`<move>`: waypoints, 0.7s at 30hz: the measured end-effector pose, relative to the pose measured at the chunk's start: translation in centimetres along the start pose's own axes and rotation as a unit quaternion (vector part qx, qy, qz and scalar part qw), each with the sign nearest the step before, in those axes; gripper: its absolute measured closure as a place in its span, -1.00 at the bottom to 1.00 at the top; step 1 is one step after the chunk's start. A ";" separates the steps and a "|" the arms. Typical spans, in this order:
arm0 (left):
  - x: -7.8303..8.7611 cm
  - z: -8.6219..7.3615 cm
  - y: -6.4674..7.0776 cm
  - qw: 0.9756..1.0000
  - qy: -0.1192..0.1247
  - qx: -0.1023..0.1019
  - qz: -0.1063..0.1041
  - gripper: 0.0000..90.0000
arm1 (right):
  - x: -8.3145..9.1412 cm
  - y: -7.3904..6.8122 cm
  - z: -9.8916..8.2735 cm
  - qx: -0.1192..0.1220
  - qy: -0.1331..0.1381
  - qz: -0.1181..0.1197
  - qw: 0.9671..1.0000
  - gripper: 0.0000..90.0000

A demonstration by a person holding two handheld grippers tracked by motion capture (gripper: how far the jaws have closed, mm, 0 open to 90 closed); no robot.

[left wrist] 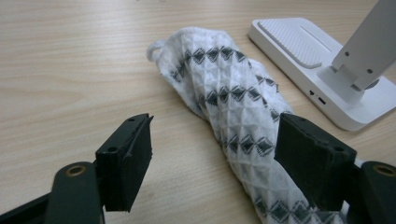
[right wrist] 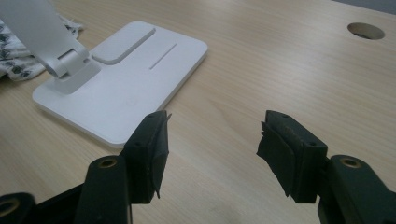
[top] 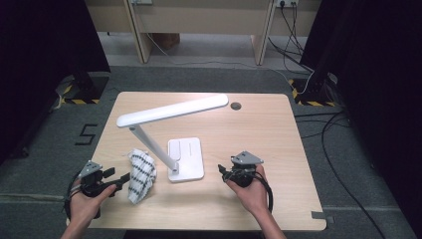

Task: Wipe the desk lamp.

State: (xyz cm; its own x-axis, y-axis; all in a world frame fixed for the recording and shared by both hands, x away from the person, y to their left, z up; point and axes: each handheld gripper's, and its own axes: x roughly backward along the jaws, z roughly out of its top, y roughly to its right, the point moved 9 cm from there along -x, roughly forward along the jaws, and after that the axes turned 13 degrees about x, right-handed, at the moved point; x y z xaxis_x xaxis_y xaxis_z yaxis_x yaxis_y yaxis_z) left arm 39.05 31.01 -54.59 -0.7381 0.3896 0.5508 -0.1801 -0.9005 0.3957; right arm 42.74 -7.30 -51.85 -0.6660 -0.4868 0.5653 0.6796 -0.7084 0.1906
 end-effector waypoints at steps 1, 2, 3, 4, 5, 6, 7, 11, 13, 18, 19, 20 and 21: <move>0.0 -0.1 -0.1 1.000 -0.001 0.000 0.002 -0.41 | 0.2 0.1 -0.1 -0.003 0.002 -0.001 1.000 -0.08; 0.0 -0.2 -0.2 1.000 -0.001 0.000 0.003 -0.41 | 0.4 0.4 -0.3 -0.003 0.001 -0.005 1.000 -0.08; 0.1 -0.2 -0.3 1.000 0.001 0.000 0.005 -0.41 | 0.8 0.7 -0.7 -0.011 0.002 -0.009 1.000 -0.08; 0.2 -0.3 -0.3 1.000 0.001 0.001 0.005 -0.41 | 0.9 0.8 -0.8 -0.014 0.003 -0.009 1.000 -0.08; 0.2 -0.3 -0.2 1.000 0.003 0.004 0.006 -0.41 | 1.1 1.0 -1.0 -0.015 0.003 -0.013 1.000 -0.09; 0.2 -0.3 -0.2 1.000 0.003 0.004 0.006 -0.41 | 1.3 1.1 -1.2 -0.014 0.005 -0.014 1.000 -0.09; 0.2 -0.3 -0.2 1.000 0.004 0.003 0.007 -0.41 | 1.3 1.1 -1.2 -0.014 0.005 -0.014 1.000 -0.09; 0.3 -0.6 -0.2 1.000 0.009 0.006 0.007 -0.41 | 2.2 1.6 -2.3 -0.020 0.004 -0.023 1.000 -0.09; 0.4 -0.6 -0.2 1.000 0.014 0.009 0.007 -0.41 | 2.8 1.9 -3.4 -0.026 0.002 -0.029 0.999 -0.09; 0.5 -0.5 -0.1 1.000 0.024 0.006 0.007 -0.41 | 3.4 2.2 -4.7 -0.034 0.000 -0.037 0.999 -0.10; 0.5 -0.6 0.1 1.000 0.030 0.004 0.004 -0.41 | 3.6 2.2 -5.3 -0.038 0.000 -0.039 0.999 -0.10; 0.5 -0.6 0.1 1.000 0.030 0.004 0.004 -0.41 | 3.6 2.2 -5.3 -0.038 0.000 -0.039 0.999 -0.10; 0.6 -0.6 0.1 0.999 0.031 0.004 0.004 -0.41 | 3.6 2.1 -5.6 -0.042 0.001 -0.040 0.998 -0.10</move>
State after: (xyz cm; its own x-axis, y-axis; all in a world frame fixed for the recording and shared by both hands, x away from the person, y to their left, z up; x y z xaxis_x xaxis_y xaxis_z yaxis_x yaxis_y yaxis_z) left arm 38.18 31.00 -54.70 -0.7785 0.3701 0.5069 -0.1696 -0.9017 0.3977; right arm 40.03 -13.41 -53.86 -0.7173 -0.4277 0.5501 0.5959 -0.7856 0.1663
